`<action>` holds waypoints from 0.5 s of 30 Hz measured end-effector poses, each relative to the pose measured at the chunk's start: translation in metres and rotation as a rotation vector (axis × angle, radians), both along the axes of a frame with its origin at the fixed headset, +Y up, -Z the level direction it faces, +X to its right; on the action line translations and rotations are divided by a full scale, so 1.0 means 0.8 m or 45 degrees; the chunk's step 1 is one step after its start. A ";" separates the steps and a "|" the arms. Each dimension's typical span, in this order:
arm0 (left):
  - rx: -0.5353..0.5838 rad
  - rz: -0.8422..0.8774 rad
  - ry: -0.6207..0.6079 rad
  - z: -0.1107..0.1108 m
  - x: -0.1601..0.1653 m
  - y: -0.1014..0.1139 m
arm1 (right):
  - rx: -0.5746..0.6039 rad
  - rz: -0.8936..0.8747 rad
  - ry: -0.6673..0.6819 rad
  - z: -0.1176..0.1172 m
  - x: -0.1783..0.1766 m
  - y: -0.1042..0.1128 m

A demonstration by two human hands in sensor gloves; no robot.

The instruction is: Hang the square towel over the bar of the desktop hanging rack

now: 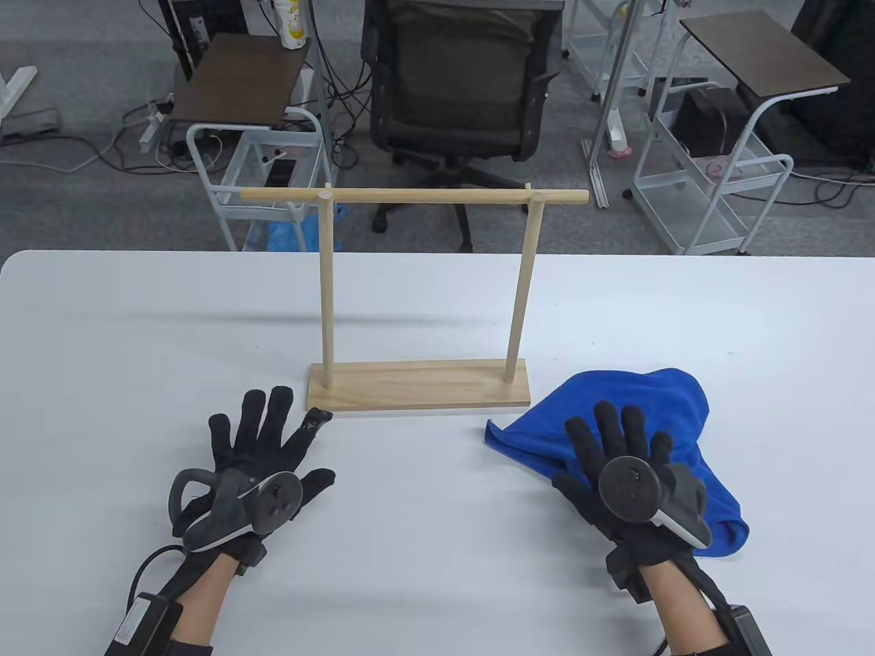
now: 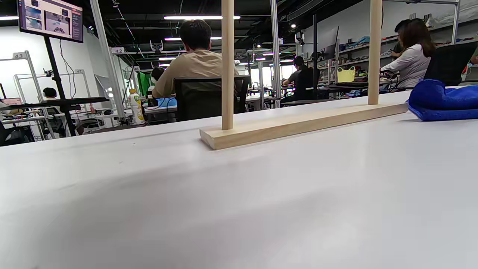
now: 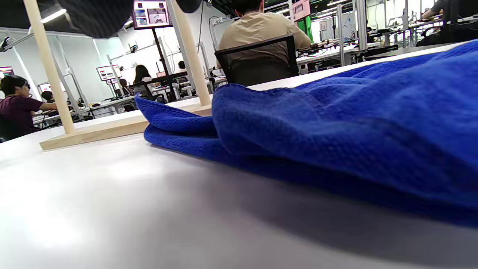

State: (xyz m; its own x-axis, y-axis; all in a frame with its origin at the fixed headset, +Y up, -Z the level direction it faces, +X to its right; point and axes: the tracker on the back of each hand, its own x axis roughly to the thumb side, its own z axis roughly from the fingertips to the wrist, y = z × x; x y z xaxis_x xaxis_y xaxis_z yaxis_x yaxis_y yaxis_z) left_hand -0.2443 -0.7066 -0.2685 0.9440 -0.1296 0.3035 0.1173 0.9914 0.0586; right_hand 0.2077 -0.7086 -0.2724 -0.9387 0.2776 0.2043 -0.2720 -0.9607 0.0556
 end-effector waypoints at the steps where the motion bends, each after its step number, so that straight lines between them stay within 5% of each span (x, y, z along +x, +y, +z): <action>1: -0.006 0.002 -0.002 0.000 0.000 0.000 | 0.001 0.003 -0.001 0.000 0.001 0.000; 15: -0.034 -0.024 -0.037 0.003 0.007 -0.007 | -0.005 -0.026 -0.041 0.002 0.012 0.001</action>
